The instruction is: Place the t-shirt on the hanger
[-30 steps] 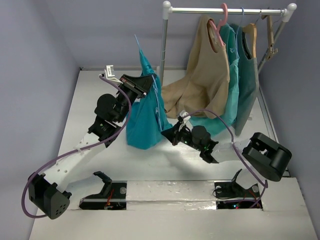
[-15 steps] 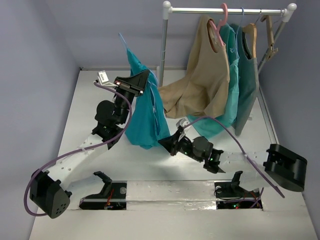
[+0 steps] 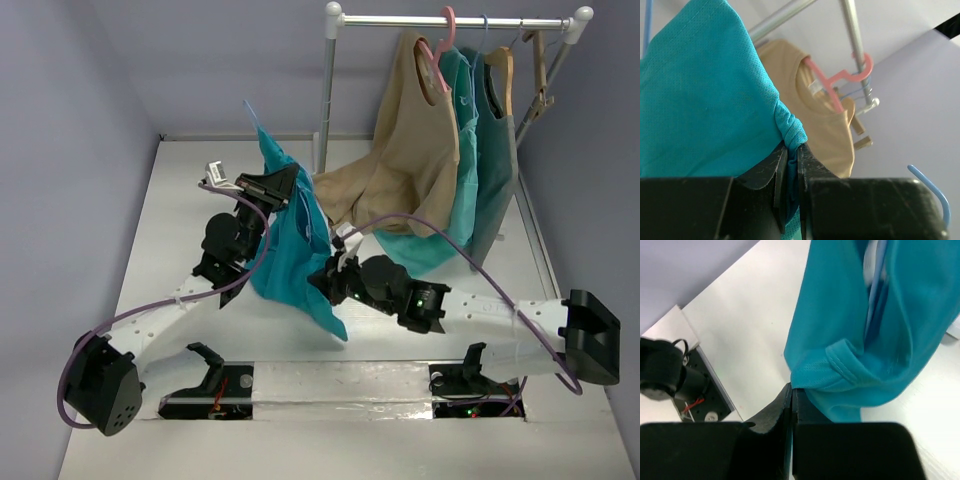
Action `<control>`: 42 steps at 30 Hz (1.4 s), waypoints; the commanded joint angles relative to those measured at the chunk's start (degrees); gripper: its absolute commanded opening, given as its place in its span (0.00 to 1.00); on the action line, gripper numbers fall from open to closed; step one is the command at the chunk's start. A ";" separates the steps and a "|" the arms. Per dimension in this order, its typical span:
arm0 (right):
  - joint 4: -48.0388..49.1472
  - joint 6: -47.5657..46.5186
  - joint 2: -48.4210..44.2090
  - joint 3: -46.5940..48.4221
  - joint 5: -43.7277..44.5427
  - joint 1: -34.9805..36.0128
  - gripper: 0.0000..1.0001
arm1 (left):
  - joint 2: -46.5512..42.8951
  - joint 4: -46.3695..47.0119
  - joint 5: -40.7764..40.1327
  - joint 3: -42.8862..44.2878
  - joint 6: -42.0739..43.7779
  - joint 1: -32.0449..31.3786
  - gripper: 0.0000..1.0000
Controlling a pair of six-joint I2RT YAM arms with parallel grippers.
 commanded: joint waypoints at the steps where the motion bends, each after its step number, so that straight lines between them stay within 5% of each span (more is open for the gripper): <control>1: -11.90 0.46 2.81 6.61 3.99 0.43 0.08 | -1.77 1.92 3.90 -2.02 -4.40 1.51 0.00; 5: -12.90 0.73 2.04 5.14 4.36 0.96 0.56 | -2.74 2.18 7.43 -4.57 -6.78 3.01 0.00; 9: -14.74 0.20 -1.83 3.64 4.53 0.96 0.66 | -3.79 2.45 8.58 -5.89 -7.49 4.15 0.00; 14: -16.50 1.34 -4.29 0.75 8.92 0.96 0.67 | -4.58 1.75 10.42 -5.10 -8.02 4.77 0.00; 19: -12.38 -0.58 -8.07 -3.64 10.43 0.96 0.52 | -4.85 1.92 11.74 -5.18 -9.25 5.30 0.00; 32: 6.86 -6.91 -2.11 -9.20 -1.00 -1.41 0.59 | -4.50 3.76 12.71 -5.62 -10.57 5.30 0.00; 39: 13.99 -7.97 3.43 -5.15 5.76 -1.41 0.33 | -3.79 4.65 14.12 -6.86 -11.62 5.30 0.00; 42: 15.05 -8.85 5.01 -3.48 8.22 -1.41 0.33 | -3.79 4.65 14.38 -7.12 -11.80 5.30 0.00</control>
